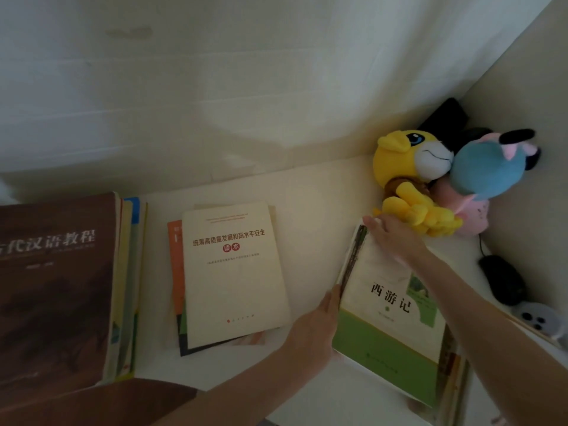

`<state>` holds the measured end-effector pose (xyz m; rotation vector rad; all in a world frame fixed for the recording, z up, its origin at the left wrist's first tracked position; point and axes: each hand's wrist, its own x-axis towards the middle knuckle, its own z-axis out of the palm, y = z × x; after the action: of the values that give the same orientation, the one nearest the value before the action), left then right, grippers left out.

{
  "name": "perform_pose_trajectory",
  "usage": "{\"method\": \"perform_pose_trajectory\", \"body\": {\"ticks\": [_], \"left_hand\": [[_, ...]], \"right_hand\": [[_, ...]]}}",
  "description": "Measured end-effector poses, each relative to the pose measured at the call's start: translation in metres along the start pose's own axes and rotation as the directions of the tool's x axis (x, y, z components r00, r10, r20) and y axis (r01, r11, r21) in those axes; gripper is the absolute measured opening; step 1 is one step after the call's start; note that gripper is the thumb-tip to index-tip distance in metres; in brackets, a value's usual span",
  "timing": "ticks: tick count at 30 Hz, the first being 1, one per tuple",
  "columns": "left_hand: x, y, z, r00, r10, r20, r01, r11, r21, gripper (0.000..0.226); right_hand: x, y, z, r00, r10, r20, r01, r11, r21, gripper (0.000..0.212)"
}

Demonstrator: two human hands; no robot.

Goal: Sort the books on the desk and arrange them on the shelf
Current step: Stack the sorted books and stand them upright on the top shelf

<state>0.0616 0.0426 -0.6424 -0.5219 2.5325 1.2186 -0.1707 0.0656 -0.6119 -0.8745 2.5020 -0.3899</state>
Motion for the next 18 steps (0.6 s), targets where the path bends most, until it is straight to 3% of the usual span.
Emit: {"method": "perform_pose_trajectory", "body": {"ticks": [7,10,12,14,16,18], "left_hand": [[0.007,-0.013,-0.002,0.994,0.108,-0.02,-0.108,0.944,-0.313,0.125],[0.001,-0.01,-0.009,0.993,0.116,0.023,-0.107,0.966,-0.234,0.13],[-0.008,-0.01,-0.024,0.982,0.166,0.091,-0.15,0.976,-0.158,0.14],[-0.02,-0.017,-0.05,0.979,0.182,0.095,-0.165,0.972,-0.165,0.141],[-0.031,-0.031,-0.077,0.996,0.087,-0.004,-0.085,0.965,-0.248,0.137],[-0.041,-0.055,-0.1,0.991,-0.05,-0.124,0.011,0.956,-0.295,0.135]], "right_hand": [[-0.001,-0.004,0.003,0.996,0.082,-0.03,-0.081,0.996,0.034,0.043],[-0.001,-0.011,0.001,0.998,0.069,0.012,-0.069,0.997,-0.047,0.056],[-0.005,-0.026,0.005,0.996,-0.036,-0.079,0.026,0.992,-0.126,0.068],[-0.02,-0.056,0.013,0.959,-0.234,-0.159,0.228,0.972,-0.058,0.072],[-0.035,-0.087,0.026,0.946,-0.324,-0.027,0.325,0.937,0.132,0.081],[-0.043,-0.106,0.042,0.916,-0.373,0.146,0.324,0.905,0.276,0.094]]}}
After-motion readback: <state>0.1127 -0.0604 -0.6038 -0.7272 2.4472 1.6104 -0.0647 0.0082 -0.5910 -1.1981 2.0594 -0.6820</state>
